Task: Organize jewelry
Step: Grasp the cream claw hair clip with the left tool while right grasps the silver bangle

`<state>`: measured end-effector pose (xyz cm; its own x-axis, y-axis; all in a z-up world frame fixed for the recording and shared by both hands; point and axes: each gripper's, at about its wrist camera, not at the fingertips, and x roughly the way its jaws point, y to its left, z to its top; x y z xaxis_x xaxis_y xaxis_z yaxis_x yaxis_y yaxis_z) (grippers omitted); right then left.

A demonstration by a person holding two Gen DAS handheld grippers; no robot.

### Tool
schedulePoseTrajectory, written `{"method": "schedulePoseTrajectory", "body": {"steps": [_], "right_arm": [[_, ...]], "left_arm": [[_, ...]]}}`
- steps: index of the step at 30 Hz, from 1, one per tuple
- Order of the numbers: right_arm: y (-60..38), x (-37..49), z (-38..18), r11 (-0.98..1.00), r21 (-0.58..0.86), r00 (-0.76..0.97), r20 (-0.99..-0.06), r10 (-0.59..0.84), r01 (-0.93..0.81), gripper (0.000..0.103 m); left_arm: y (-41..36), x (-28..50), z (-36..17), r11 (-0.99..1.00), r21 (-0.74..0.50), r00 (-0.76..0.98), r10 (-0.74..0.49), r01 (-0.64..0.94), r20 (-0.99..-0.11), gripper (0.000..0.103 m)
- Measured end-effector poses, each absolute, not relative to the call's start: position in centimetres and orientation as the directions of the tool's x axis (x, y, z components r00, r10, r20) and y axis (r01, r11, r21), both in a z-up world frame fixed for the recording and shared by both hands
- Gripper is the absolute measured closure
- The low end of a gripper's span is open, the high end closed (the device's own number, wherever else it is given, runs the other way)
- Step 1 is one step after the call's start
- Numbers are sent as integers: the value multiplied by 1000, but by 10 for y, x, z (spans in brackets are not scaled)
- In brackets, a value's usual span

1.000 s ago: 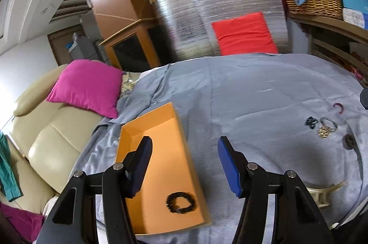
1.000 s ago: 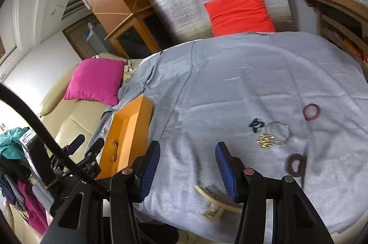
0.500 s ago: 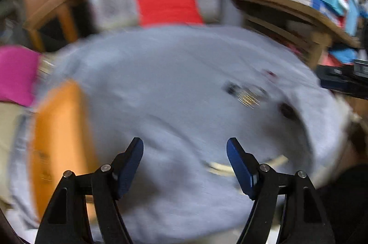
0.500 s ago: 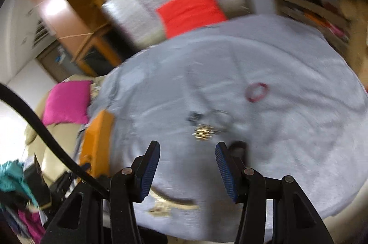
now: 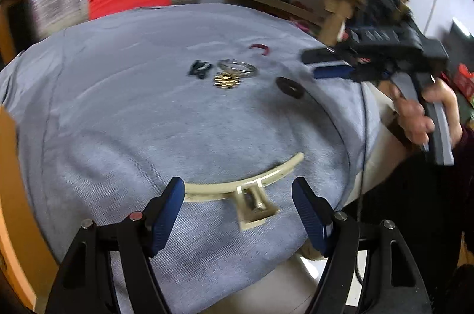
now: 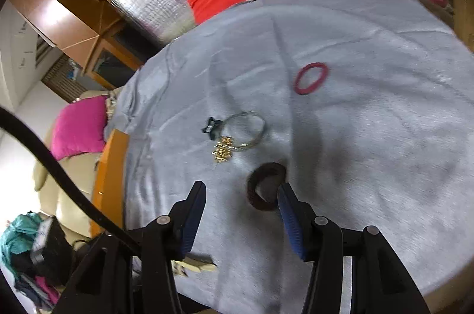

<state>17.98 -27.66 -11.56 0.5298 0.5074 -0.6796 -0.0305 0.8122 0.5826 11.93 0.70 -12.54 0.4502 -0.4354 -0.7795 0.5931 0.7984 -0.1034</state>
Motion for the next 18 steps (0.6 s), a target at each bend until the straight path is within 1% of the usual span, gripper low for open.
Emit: {"method": "schedulePoseTrajectory", "body": {"steps": [5, 10, 15, 18], "right_arm": [[-265, 207, -127, 775, 632, 489, -670, 559, -20, 49], [-271, 241, -145, 722, 687, 460, -668, 585, 81, 49], [-269, 270, -158, 707, 690, 438, -689, 578, 153, 46], [-269, 280, -167, 701, 682, 429, -707, 562, 208, 47]], "left_arm": [[-7, 126, -136, 794, -51, 461, -403, 606, -791, 27], [-21, 129, -142, 768, 1, 471, -391, 641, -791, 28], [-37, 132, -154, 722, 72, 467, -364, 688, -805, 28], [-42, 137, -162, 708, 81, 447, -348, 701, -824, 28]]}}
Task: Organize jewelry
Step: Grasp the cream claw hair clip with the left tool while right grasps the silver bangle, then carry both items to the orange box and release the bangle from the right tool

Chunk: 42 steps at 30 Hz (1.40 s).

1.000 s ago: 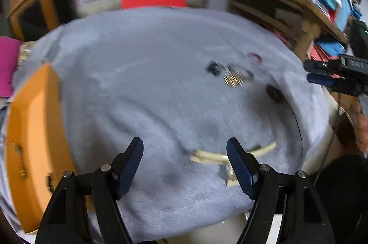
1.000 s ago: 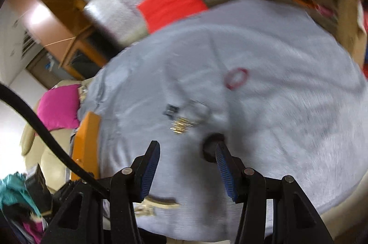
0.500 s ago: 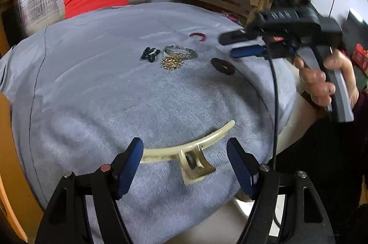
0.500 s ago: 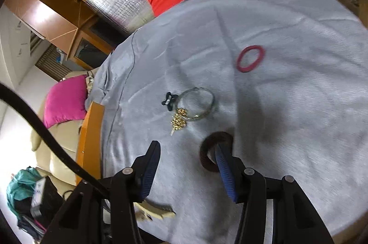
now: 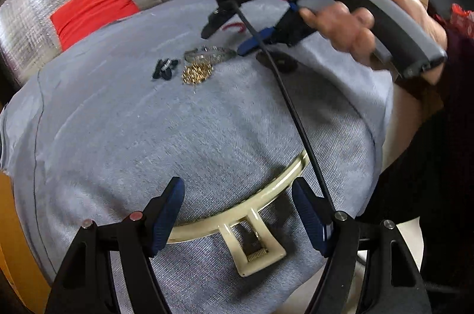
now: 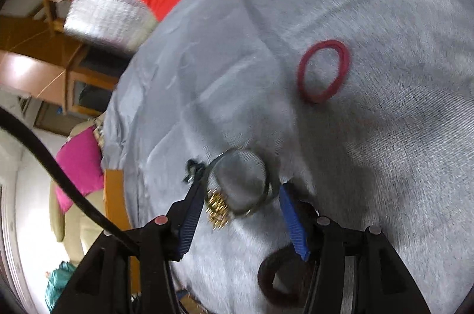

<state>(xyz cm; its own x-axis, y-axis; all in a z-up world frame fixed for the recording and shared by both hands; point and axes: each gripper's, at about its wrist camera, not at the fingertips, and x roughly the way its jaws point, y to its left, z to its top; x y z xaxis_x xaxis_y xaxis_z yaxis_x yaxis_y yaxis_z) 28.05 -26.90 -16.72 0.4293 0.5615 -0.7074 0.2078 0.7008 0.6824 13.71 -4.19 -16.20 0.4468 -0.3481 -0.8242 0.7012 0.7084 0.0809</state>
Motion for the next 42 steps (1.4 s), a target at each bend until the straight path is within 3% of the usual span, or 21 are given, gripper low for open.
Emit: {"method": "schedulePoseTrajectory", "body": {"steps": [2, 3, 5, 8, 11, 16, 31, 42], "right_arm": [[-267, 285, -169, 699, 679, 437, -711, 551, 223, 51], [-265, 287, -168, 712, 666, 440, -719, 537, 220, 57], [-261, 290, -170, 741, 633, 427, -748, 509, 226, 83], [-255, 294, -172, 781, 582, 423, -781, 459, 227, 98], [-250, 292, -166, 801, 561, 442, -785, 435, 210, 98], [-250, 285, -154, 808, 561, 488, -764, 422, 181, 98], [-249, 268, -128, 812, 575, 564, -704, 431, 97, 98], [-213, 252, -109, 813, 582, 595, -651, 472, -9, 98]], "left_arm": [[-43, 141, -166, 704, 77, 436, -347, 706, -830, 32], [-44, 142, -167, 699, 68, 426, -353, 712, -833, 39], [-43, 144, -168, 690, 37, 399, -373, 723, -837, 49], [-44, 141, -166, 670, 32, 391, -392, 741, -833, 61], [-45, 140, -165, 651, 10, 369, -417, 759, -830, 78], [-35, 146, -159, 670, -62, 343, -456, 740, -821, 92], [-1, 166, -120, 742, -188, 433, -556, 643, -710, 93], [35, 150, -74, 816, -229, 590, -550, 531, -591, 93]]}}
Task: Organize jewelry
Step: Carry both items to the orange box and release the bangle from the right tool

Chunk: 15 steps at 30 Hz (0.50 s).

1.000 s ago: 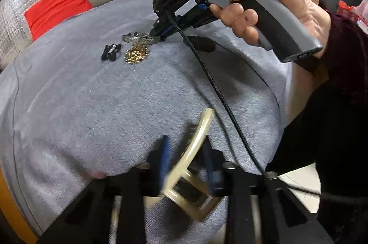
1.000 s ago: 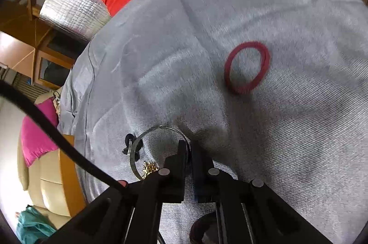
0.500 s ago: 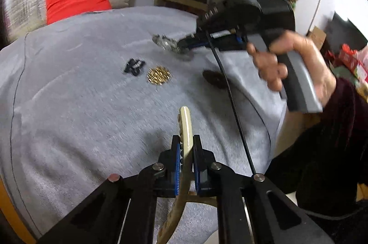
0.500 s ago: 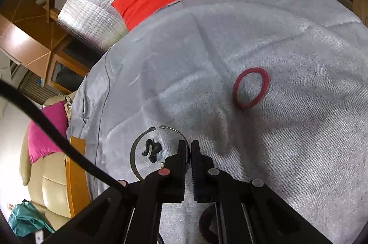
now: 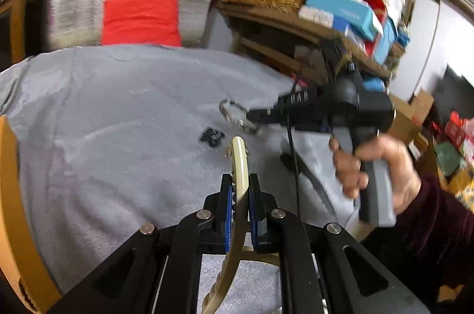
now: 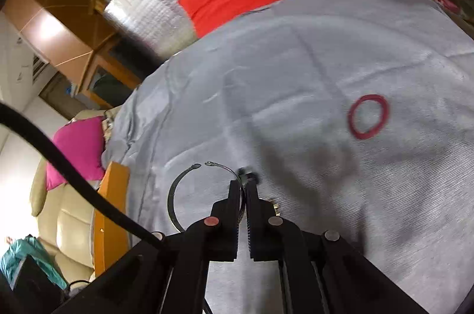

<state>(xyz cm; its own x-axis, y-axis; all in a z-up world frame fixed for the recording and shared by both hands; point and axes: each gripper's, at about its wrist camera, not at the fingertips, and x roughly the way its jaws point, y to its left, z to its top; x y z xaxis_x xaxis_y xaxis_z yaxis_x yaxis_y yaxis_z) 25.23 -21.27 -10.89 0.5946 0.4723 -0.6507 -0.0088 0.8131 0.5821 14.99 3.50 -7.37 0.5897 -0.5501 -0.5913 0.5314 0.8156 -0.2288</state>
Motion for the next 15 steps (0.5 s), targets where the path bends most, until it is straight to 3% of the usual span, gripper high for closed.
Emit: {"method": "schedulePoseTrajectory", "body": {"steps": [8, 15], "right_arm": [[-130, 231, -72, 822, 542, 589, -611, 529, -177, 98], [-14, 232, -49, 807, 493, 517, -622, 589, -326, 98]], "left_arm": [[113, 127, -38, 893, -246, 737, -451, 378, -503, 93], [222, 108, -32, 955, -271, 835, -247, 122, -492, 93]]}}
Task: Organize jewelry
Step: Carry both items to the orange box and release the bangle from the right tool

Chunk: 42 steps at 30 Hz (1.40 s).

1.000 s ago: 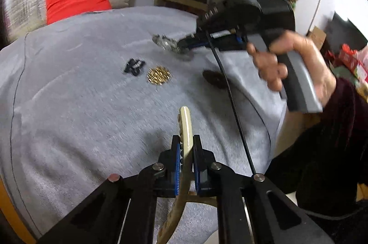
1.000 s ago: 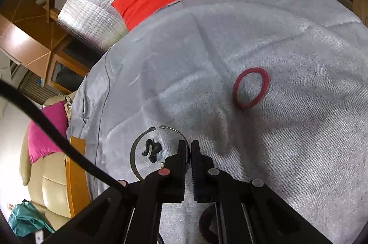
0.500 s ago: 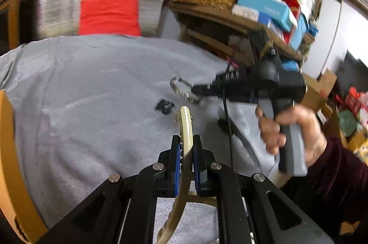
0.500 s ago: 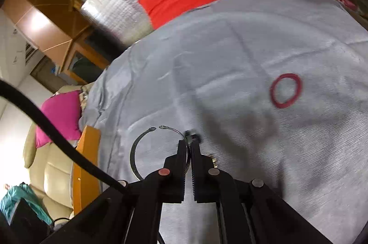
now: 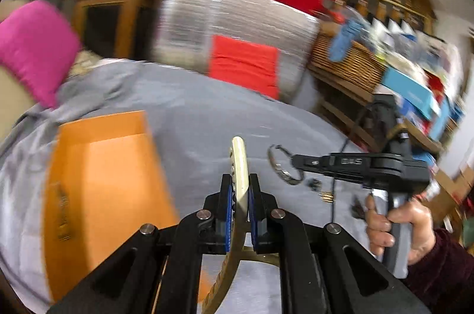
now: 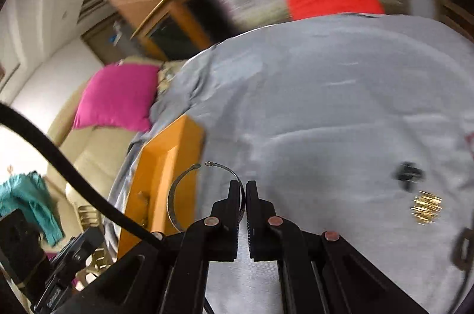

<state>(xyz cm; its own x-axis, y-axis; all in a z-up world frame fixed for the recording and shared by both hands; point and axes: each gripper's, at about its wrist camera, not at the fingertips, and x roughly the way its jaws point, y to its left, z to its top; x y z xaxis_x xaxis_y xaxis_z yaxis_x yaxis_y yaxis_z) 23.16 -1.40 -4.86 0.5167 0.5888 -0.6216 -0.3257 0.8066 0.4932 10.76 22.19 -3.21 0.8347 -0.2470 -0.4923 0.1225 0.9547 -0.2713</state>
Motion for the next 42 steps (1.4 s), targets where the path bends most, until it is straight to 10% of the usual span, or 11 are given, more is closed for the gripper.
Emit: {"method": "schedulePoseTrajectory", "body": {"steps": [21, 42], "right_arm": [[230, 235, -86, 804, 235, 338, -816, 469, -546, 98], [267, 247, -129, 821, -6, 309, -928, 209, -571, 98]], "left_arm": [[336, 103, -104, 902, -373, 718, -111, -217, -687, 93], [362, 136, -155, 835, -393, 573, -116, -386, -811, 93]]}}
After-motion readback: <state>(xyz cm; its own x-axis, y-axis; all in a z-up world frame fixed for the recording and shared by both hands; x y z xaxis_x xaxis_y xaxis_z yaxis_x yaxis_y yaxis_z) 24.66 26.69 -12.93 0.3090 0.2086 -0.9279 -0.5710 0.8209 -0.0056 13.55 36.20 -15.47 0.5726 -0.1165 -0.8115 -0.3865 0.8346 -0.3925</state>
